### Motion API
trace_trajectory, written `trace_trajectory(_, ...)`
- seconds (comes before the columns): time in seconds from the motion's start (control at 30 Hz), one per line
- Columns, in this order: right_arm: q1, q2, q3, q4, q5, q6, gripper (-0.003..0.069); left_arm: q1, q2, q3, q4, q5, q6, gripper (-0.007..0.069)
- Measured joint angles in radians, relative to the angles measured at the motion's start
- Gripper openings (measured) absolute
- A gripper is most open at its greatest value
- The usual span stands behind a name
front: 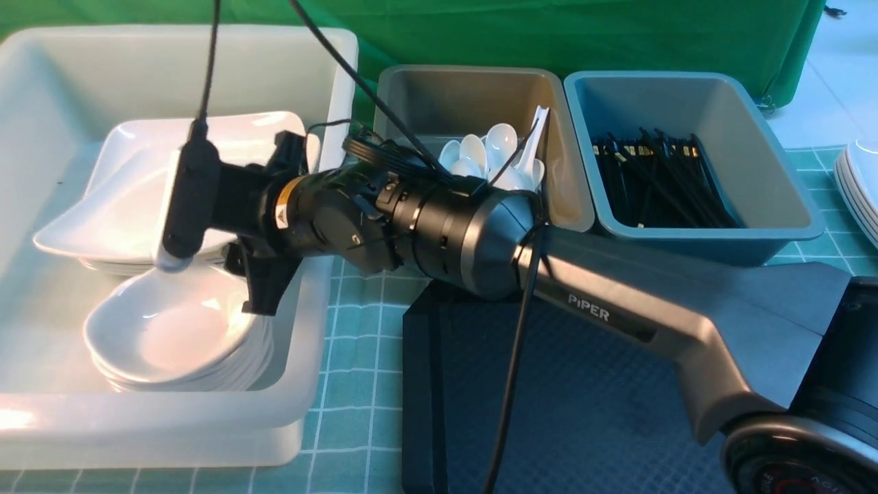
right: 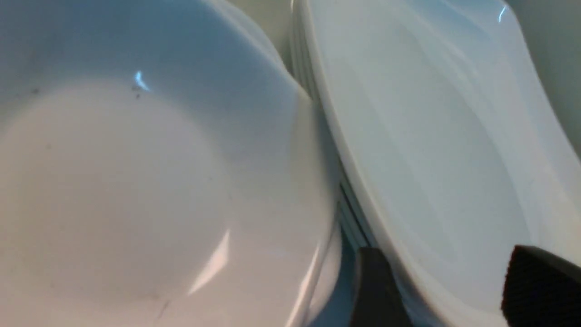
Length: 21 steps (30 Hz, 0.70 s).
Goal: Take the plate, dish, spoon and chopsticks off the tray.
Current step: Use the right arm to put the plate into the large storage box on the left
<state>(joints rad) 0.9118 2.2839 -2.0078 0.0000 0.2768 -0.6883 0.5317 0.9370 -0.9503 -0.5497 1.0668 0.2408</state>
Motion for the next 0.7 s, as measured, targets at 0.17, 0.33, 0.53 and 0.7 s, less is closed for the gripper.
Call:
trace_trajectory(0.17,-0.001,-0.044,-0.001,0.0,0.095,0.174,0.0416,0.0,0.0,0.0,-0.002,0.002,0.005,0.0011)
trace_trajectory(0.33,-0.001,-0.056,-0.002,0.0,0.189,0.224,0.0406,0.0,0.0,0.0,-0.009,0.002,0.007,0.0011)
trace_trajectory(0.53,-0.005,-0.136,-0.011,-0.012,0.323,0.297,0.0262,0.0,0.0,0.0,-0.036,0.005,0.013,0.0011)
trace_trajectory(0.7,-0.061,-0.332,-0.071,-0.063,0.522,0.418,0.0039,-0.075,0.014,0.0,-0.068,0.001,0.073,0.0011)
